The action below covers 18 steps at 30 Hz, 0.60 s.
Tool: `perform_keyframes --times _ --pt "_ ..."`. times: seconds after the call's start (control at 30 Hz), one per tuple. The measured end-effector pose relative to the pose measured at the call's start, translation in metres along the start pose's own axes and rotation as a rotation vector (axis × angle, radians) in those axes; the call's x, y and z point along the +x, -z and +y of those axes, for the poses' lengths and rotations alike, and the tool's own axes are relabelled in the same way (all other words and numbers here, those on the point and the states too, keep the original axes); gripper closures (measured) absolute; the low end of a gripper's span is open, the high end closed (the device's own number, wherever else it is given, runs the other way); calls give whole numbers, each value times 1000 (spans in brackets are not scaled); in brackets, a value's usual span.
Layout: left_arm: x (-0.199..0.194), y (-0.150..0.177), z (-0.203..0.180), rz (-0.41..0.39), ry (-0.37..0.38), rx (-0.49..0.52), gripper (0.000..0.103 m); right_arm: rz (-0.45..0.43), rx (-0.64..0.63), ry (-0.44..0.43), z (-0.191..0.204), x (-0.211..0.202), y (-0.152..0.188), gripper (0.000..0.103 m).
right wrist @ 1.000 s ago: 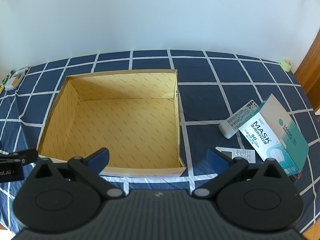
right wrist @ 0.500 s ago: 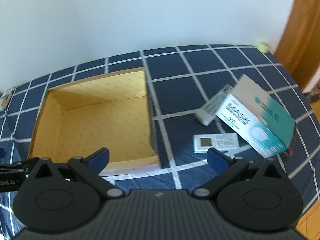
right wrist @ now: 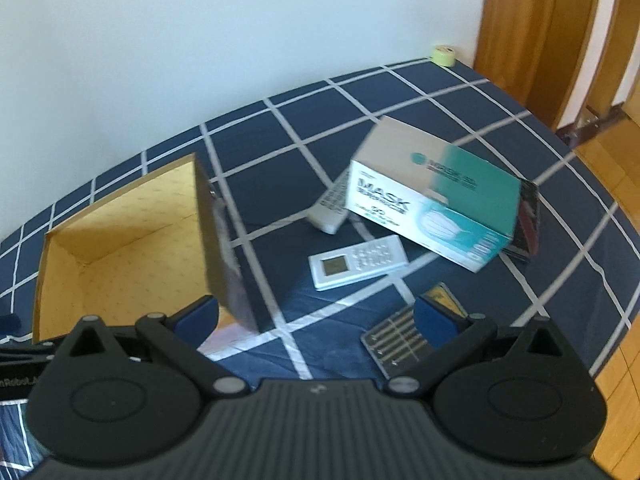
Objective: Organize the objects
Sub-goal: 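Move both grippers to the white-and-teal MASK box and close on its sides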
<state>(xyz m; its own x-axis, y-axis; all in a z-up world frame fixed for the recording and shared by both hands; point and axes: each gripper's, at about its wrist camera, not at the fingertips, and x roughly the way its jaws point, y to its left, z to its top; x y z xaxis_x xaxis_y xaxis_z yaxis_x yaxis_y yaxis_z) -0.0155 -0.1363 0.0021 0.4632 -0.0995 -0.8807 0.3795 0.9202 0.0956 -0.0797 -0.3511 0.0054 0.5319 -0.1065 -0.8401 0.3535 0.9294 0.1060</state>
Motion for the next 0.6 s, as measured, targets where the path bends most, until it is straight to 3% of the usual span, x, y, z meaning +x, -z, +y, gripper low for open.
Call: perform_keyframes --times 0.6 --pt "38 -66 -107 40 59 177 0 -4 217 20 -107 25 -33 0"
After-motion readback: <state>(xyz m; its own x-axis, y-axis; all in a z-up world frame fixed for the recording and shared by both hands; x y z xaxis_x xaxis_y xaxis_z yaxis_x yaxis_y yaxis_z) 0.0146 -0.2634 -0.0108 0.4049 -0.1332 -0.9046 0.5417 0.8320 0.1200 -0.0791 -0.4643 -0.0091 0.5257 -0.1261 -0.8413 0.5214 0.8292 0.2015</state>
